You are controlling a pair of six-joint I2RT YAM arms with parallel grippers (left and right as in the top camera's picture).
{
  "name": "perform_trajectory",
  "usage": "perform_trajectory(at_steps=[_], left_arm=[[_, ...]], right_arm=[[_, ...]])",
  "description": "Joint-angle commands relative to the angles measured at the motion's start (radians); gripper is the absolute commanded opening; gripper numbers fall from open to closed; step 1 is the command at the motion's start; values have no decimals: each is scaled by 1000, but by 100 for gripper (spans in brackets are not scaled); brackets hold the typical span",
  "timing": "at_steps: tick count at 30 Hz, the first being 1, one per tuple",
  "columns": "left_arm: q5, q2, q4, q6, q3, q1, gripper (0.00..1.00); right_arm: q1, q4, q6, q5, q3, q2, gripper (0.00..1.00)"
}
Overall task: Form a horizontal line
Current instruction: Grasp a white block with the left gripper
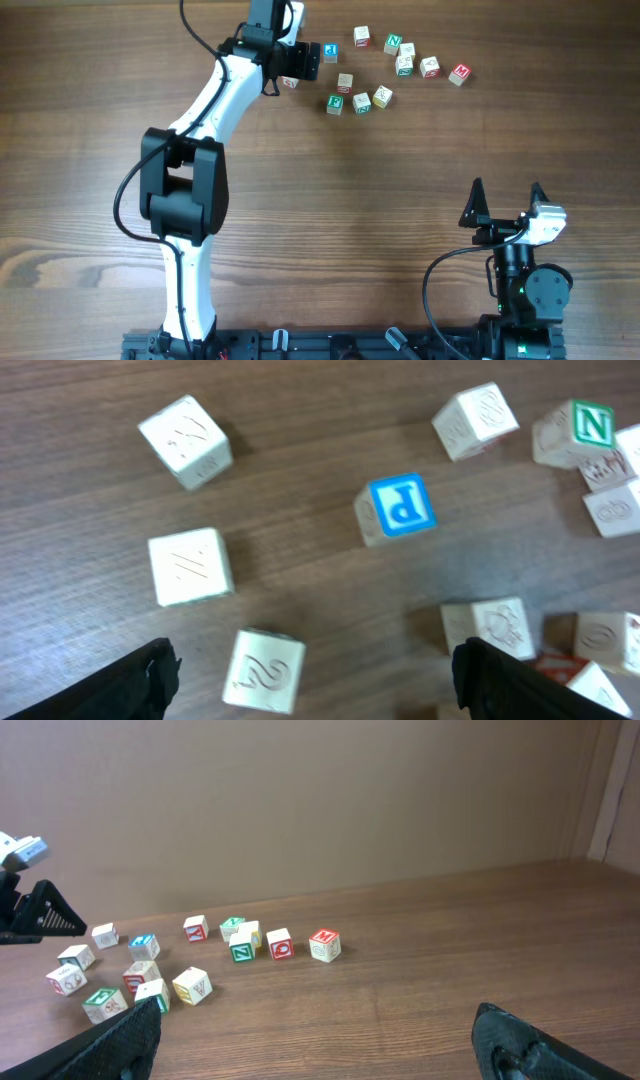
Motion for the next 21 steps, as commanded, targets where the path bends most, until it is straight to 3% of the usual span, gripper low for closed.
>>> perform_trajectory(at_steps=[1,8,10,14,16,21], left_arm=[[2,45,40,-7,19,28,89],[6,124,85,-7,19,23,84],[5,154,76,-7,19,23,79],[5,172,43,-8,19,23,52],[5,170,40,-8,19,22,30],[5,117,-21,-10,20,19,4]], right_arm=[[4,3,-18,-12,-2,-5,100],[4,3,-18,-12,-2,-5,100],[4,3,-18,-12,-2,-5,100],[4,3,-18,-12,-2,-5,100],[4,3,-18,-12,-2,-5,100],[4,3,-18,-12,-2,-5,100]])
